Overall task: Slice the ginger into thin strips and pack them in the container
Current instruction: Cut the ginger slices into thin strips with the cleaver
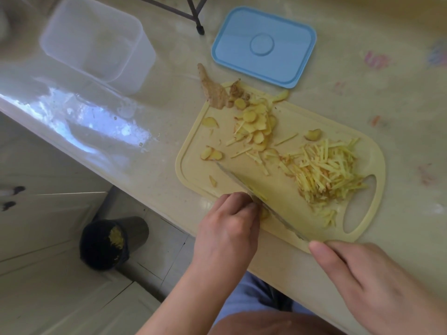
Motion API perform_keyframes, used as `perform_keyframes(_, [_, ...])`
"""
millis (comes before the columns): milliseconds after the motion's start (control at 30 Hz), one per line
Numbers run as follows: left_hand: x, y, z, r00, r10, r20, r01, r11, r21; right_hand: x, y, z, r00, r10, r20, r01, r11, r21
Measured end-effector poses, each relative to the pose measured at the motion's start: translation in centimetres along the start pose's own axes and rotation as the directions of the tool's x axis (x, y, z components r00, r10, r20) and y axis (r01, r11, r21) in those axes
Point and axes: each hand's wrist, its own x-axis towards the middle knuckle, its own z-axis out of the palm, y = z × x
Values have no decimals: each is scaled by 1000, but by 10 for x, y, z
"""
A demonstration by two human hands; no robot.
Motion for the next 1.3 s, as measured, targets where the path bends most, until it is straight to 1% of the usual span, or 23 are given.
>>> perform_keyframes(233, [2,0,1,998,-23,55,20,999,49,-14,-2,-3,996,18,-82,-14,999,43])
perform_keyframes(333, [3,0,1,999,-1,51,-1,999,42,-4,2,0,999,22,-25,-22,1000,20])
perform_keyframes(400, [2,0,1,999,1,44,-3,999,39,2,2,4,1000,4,-15,-3,999,34])
perform_keyframes(467, [0,1,0,999,-8,52,6,999,51,0,-2,3,1000,24,-16,-23,998,65])
perform_keyframes(533, [0,2,0,998,-9,60,4,997,75,-9,-7,-2,996,59,-66,-54,995,80])
perform_keyframes(600, [1,3,0,998,-13,65,7,996,92,-16,-8,-5,992,54,-116,-45,996,79])
perform_keyframes(667, [1,3,1,998,-16,63,10,996,93,-16,-7,-3,996,57,-69,-52,996,74])
perform_keyframes(733, [2,3,0,998,-10,63,5,996,84,-10,-4,2,997,60,-56,-56,996,66])
perform_keyframes(867, [1,1,0,999,0,39,-3,997,73,7,-4,8,1000,-18,-9,18,997,73])
perform_keyframes(1033, [-1,3,1,999,-27,34,24,997,75,-12,-6,-1,997,45,-68,-39,996,85])
perform_keyframes(1133, [-2,3,2,998,-30,47,26,997,77,-16,-2,-1,992,27,-126,-20,998,58])
perform_keyframes(1233, [-3,3,2,999,-22,34,19,997,74,-2,0,7,999,-17,-37,20,998,58])
perform_keyframes(1300, [-5,2,3,1000,-11,28,9,997,73,6,2,9,999,-40,-24,41,998,50])
